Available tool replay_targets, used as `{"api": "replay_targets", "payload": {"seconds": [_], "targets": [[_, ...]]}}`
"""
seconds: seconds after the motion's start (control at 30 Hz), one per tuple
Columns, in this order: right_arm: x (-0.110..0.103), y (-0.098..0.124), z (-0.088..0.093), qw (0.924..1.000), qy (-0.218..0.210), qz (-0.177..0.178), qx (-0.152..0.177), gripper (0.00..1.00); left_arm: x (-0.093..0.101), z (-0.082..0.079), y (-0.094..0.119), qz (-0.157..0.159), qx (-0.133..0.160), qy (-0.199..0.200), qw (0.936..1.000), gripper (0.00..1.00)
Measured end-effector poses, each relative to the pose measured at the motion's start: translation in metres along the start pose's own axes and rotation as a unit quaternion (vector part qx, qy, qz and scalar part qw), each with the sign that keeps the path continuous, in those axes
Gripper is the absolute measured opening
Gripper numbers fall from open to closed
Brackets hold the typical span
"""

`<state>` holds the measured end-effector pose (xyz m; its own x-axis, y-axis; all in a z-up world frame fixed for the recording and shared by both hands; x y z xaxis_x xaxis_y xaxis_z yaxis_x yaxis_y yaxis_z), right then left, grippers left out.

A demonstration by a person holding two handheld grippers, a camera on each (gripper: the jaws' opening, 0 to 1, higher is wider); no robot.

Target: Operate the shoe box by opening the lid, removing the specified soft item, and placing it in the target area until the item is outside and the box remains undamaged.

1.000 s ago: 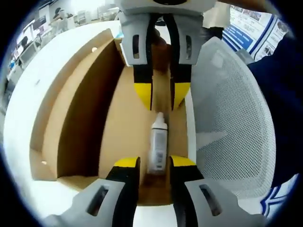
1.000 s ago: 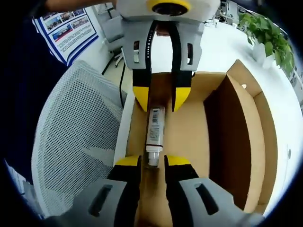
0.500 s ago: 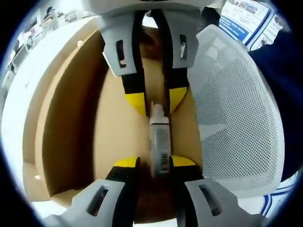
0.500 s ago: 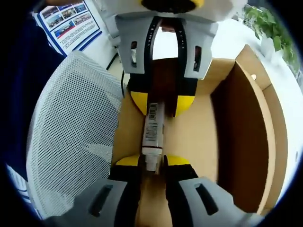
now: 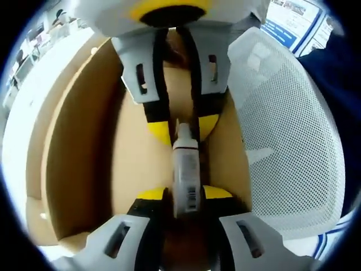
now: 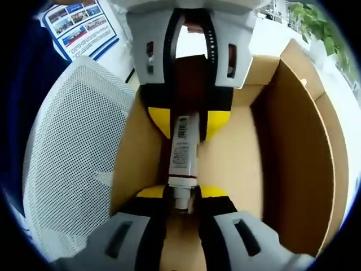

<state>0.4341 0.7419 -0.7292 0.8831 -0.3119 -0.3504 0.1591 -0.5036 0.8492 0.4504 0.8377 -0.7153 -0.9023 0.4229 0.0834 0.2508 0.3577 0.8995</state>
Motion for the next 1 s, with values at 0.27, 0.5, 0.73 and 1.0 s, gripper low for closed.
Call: {"api": "replay_targets", "payload": {"seconds": [0.27, 0.5, 0.73, 1.0], "targets": [[0.015, 0.008, 0.005, 0.9997, -0.015, 0.018, 0.005, 0.17, -0.015, -0.009, -0.005, -0.029, -0.025, -0.024, 0.999, 0.21], [0.021, 0.013, 0.011, 0.9993, -0.027, 0.024, 0.012, 0.17, -0.021, -0.012, -0.007, -0.036, -0.02, -0.027, 0.9988, 0.17], [0.025, 0.013, 0.013, 0.9988, -0.033, 0.032, 0.02, 0.18, -0.028, -0.013, -0.011, -0.058, -0.025, -0.028, 0.9977, 0.18], [0.024, 0.01, 0.017, 0.9981, -0.037, 0.039, 0.03, 0.18, -0.024, -0.013, -0.025, -0.075, -0.027, -0.03, 0.9964, 0.19]]}}
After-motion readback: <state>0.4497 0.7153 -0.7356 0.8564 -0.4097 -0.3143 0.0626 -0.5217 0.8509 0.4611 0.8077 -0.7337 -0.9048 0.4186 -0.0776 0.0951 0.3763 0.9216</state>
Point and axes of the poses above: the point that each gripper's makers call its tool centre point, and the gripper's own axes: y roughly backward along the fingers, x roughly to its right, z roughly out of its underside, the point moved 7 cm from there along y, roughly backward along the fingers, and after that the axes turned 15 degrees about -y, right-handed, at the moved point
